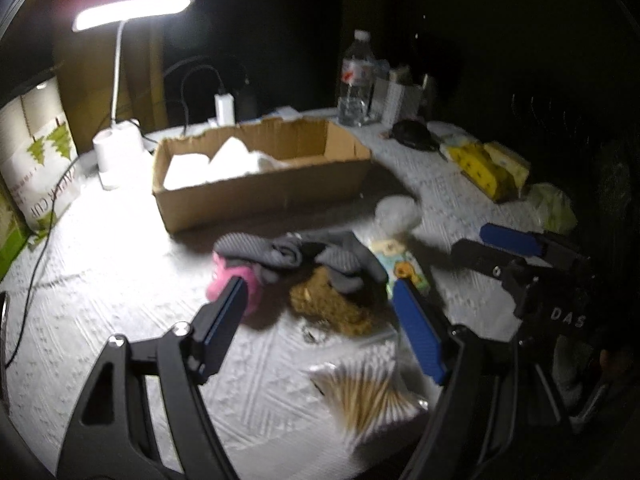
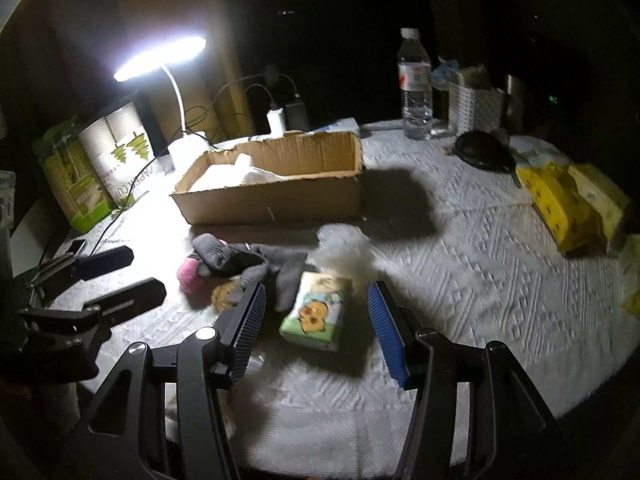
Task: Organize soft objects
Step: 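Withdraw both open tools from the box toward the remaining items, then grasp the cotton swab bag with left tool while right grasps the plastic bag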
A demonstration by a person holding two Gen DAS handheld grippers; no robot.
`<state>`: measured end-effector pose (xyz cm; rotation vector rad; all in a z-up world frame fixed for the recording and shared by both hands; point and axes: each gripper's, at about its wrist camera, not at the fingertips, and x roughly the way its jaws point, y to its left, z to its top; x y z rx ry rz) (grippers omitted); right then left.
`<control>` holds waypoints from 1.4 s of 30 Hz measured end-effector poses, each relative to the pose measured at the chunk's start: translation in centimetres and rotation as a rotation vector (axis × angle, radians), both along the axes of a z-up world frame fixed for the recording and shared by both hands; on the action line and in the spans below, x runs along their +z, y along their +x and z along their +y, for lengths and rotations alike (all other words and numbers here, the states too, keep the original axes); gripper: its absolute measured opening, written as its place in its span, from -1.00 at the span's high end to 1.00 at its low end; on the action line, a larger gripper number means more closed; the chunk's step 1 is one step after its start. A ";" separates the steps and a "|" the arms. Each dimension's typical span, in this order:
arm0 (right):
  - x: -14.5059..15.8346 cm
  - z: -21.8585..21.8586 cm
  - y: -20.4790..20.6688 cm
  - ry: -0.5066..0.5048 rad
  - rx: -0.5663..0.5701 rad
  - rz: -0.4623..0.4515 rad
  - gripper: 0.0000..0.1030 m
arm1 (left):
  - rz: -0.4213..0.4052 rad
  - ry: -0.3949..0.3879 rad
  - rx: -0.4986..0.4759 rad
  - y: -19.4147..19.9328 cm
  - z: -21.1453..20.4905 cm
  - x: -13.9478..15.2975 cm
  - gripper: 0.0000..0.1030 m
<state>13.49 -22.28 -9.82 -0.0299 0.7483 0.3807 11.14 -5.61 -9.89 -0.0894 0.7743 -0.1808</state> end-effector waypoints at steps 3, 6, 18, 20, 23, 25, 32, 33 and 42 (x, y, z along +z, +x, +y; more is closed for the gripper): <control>-0.6 -0.8 -0.3 0.004 -0.009 0.012 -0.10 | 0.033 0.003 -0.010 -0.1 -0.9 -0.9 -0.48; -1.1 -1.5 -0.5 0.013 -0.022 0.020 -0.10 | 0.060 0.011 -0.016 -0.3 -1.6 -1.9 -0.48; -2.8 -2.9 -0.4 0.038 -0.037 0.052 -0.11 | 0.185 0.017 -0.022 -0.5 -2.8 -5.7 -0.48; -3.0 -3.0 -0.3 0.041 -0.037 0.057 -0.11 | 0.185 0.027 -0.030 -0.5 -3.0 -5.7 -0.49; -3.2 -3.0 -0.1 0.044 -0.038 0.063 -0.11 | 0.174 0.030 -0.035 -0.7 -3.3 -5.4 -0.49; -3.3 -3.0 0.1 0.045 -0.039 0.067 -0.11 | 0.166 0.030 -0.048 -0.8 -3.5 -5.1 -0.49; -3.8 -3.0 0.8 0.048 -0.040 0.082 -0.11 | 0.193 0.038 -0.092 -0.5 -4.6 -5.7 -0.54; -3.8 -3.0 0.9 0.048 -0.040 0.084 -0.11 | 0.199 0.037 -0.095 -0.4 -4.6 -5.8 -0.56; -4.2 -3.0 1.5 0.052 -0.043 0.097 -0.11 | 0.222 0.068 -0.138 -0.1 -5.6 -6.9 -0.64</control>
